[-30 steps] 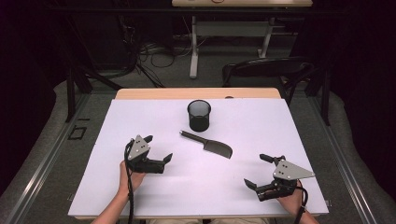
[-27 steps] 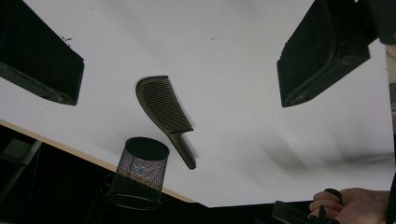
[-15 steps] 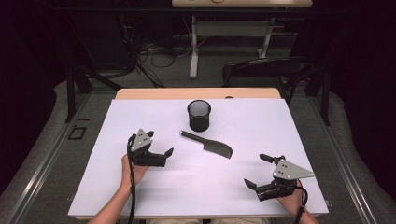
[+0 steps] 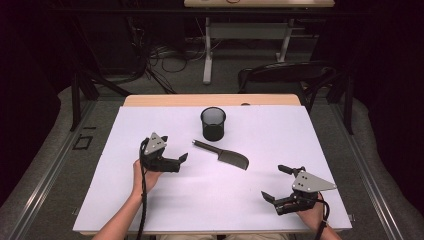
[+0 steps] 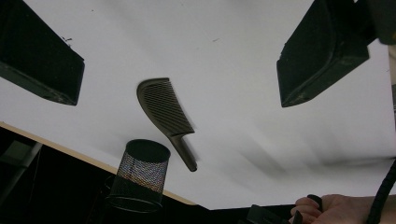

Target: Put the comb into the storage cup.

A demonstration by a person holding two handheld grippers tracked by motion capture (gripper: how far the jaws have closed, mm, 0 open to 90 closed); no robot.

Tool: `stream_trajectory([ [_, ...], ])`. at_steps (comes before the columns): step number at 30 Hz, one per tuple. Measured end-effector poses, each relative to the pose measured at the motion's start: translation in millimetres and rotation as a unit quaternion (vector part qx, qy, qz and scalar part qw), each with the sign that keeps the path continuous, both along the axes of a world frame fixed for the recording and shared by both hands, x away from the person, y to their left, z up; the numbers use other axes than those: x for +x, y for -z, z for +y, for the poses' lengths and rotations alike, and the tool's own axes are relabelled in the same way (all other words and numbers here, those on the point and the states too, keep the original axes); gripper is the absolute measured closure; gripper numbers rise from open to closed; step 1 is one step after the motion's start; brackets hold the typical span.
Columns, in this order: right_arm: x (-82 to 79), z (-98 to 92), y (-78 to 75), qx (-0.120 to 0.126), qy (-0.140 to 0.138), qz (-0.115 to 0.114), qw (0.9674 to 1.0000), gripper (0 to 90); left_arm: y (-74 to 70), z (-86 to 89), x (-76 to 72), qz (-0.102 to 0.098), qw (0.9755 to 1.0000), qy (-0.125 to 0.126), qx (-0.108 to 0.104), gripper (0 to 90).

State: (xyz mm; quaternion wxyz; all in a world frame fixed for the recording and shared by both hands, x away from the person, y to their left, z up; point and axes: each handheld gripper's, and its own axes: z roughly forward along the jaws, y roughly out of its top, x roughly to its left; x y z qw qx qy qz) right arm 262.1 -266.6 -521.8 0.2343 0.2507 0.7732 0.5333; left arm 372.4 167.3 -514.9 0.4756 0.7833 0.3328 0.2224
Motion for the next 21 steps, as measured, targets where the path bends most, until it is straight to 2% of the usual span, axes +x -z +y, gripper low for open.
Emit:
stream_trajectory([
  [7,0.0,0.0,-0.1,-0.001,0.000,0.001,1.0000,0.5,-1.9,-3.3,7.3,-0.002,1.0000,-0.006,-0.001,2.6],
  [21,1.0,0.7,-0.1,0.000,-0.002,-0.001,1.0000,0.6,-1.0,-14.7,30.1,0.016,0.9998,-0.014,0.004,0.0],
])
